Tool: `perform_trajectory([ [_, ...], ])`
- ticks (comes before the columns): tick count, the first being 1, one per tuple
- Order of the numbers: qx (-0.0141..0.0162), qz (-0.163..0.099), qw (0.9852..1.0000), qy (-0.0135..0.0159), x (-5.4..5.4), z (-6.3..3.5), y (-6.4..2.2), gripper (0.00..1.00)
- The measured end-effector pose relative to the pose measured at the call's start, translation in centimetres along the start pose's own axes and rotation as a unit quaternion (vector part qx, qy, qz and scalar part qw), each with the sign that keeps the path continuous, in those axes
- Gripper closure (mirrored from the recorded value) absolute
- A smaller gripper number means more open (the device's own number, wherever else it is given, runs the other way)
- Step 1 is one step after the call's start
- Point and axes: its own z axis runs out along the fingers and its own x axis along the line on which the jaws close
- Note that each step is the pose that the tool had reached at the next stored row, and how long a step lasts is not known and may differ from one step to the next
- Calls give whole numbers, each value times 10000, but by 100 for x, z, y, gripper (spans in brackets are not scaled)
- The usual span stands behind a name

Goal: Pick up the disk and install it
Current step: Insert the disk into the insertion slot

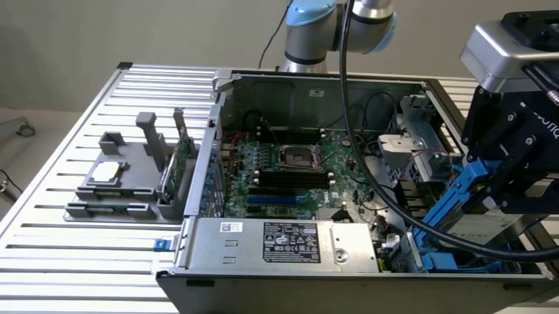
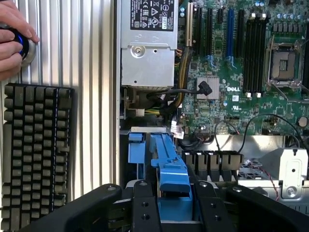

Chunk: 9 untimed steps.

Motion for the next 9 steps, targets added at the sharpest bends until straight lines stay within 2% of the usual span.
perform_trajectory([
  [2, 1, -6, 10000, -10, -2, 4, -1, 66],
  [3, 0, -8, 10000, -6, 0, 5, -1, 62],
  [4, -2, -9, 10000, -5, 0, 4, -1, 62],
  [5, -3, -11, 10000, -3, 0, 2, -1, 55],
  [6, -3, -12, 10000, -1, 0, 0, -1, 55],
  [7, -4, -14, 10000, -1, 0, 0, 0, 42],
  [8, -5, -15, 10000, -1, 0, 0, 0, 42],
  [9, -6, -17, 10000, -1, 0, 0, 1, 36],
])
